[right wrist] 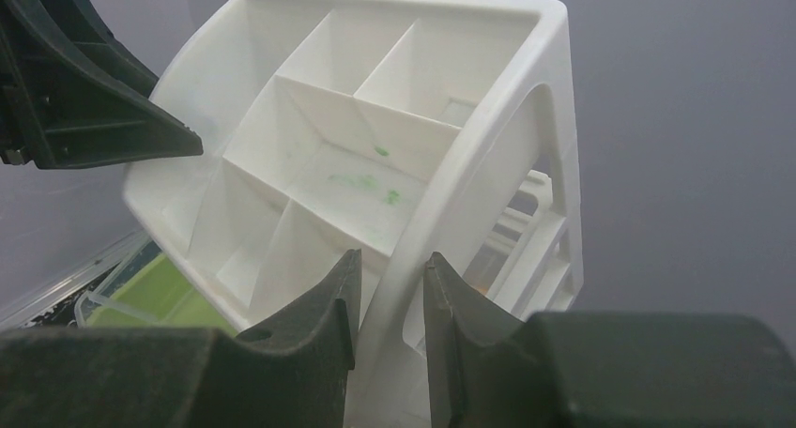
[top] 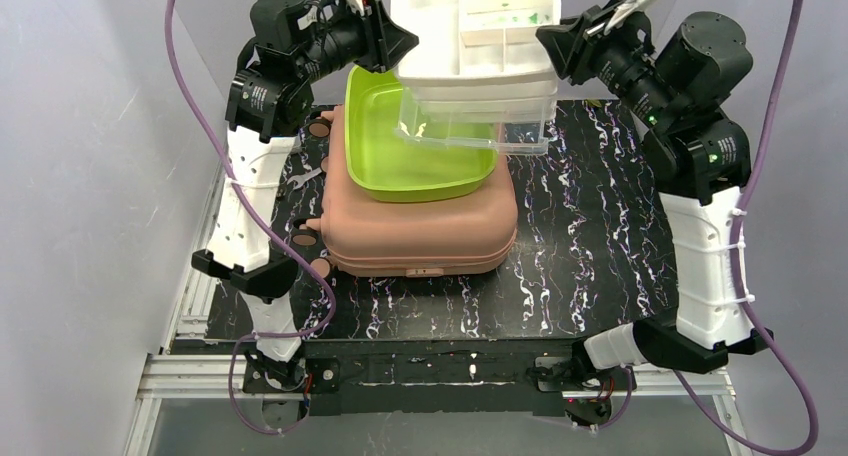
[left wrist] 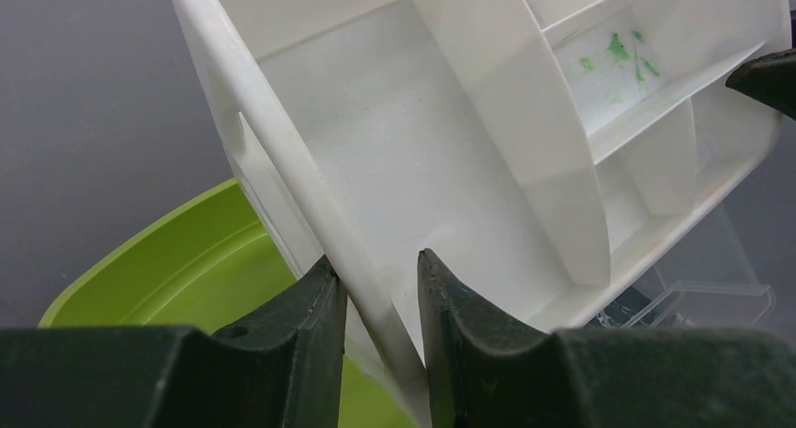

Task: Open, take out, and arrange the luggage
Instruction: Pass from the left arm to the right

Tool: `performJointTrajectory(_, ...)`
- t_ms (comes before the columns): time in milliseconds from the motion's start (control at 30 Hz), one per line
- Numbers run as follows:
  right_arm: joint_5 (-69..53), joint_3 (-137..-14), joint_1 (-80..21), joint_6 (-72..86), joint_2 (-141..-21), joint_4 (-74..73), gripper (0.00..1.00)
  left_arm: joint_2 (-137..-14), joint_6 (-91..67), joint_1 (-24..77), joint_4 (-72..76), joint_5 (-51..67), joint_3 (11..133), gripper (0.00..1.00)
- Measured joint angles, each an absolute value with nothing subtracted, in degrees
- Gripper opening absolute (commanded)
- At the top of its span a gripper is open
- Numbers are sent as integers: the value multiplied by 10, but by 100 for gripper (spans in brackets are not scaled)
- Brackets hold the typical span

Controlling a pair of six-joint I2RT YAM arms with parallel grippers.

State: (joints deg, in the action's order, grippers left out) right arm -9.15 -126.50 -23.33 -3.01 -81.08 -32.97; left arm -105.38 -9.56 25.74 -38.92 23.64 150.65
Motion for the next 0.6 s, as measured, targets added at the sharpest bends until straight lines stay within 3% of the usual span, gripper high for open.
performJointTrajectory(600, -55, -1193, -225, -13, -782, -272, 1, -1056, -113, 276, -382, 192, 1509, 0)
